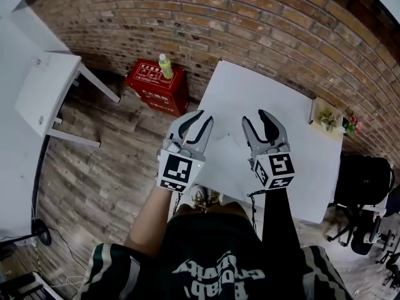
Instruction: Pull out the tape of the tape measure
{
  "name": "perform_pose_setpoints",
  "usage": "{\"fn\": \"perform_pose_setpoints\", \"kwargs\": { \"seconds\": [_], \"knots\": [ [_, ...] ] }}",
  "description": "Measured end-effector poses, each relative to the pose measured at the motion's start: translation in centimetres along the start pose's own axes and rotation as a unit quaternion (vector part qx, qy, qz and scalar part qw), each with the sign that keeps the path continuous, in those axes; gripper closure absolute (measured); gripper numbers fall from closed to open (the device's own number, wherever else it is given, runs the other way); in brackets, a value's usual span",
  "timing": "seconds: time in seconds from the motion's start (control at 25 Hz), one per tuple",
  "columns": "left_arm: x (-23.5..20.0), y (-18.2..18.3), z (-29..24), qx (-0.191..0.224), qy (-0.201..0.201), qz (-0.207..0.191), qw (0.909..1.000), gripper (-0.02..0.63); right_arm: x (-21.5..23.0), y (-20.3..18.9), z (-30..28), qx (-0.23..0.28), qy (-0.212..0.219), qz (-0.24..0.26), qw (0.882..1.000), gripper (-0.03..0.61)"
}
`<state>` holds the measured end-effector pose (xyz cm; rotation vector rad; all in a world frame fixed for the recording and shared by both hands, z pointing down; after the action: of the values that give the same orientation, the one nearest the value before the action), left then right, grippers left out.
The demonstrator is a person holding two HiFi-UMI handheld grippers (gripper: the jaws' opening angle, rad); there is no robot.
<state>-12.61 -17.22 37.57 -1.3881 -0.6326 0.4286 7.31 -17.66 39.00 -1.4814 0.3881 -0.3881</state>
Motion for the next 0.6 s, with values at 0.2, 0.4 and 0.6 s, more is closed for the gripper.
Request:
{"fn": "perform_pose_setpoints", "kwargs": {
  "seconds": [0.2, 0.4, 0.6],
  "knots": [
    [0.9, -1.2, -0.9, -0.012, 0.009, -0.003, 0.9999, 0.503, 1.1, -1.3, -0.7, -0.006, 0.012, -0.02, 1.0, 0.373],
    [2.2, -4.6, -1.4, -0.04, -0.002, 0.015, 0.9991, 0.492, 1.5, -4.1, -1.4, -0.039, 0.041, -0.033, 0.998, 0.392],
    [3.0, -8.5, -1.1, -0.071, 0.006, 0.038, 0.9967, 0.492, 0.7, -7.9, -1.7, -0.095, 0.072, -0.052, 0.992, 0.426]
  ]
}}
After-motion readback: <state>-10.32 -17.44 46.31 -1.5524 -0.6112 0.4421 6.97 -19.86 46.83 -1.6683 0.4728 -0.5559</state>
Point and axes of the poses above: the fingertips, and each gripper's own axes: z backward along the fingers, x to its right, y out of its top, the point moved 8 cm from there along z, backward along the fingers, and after that the axes turned 14 degrees about x, right-handed, at the moved point
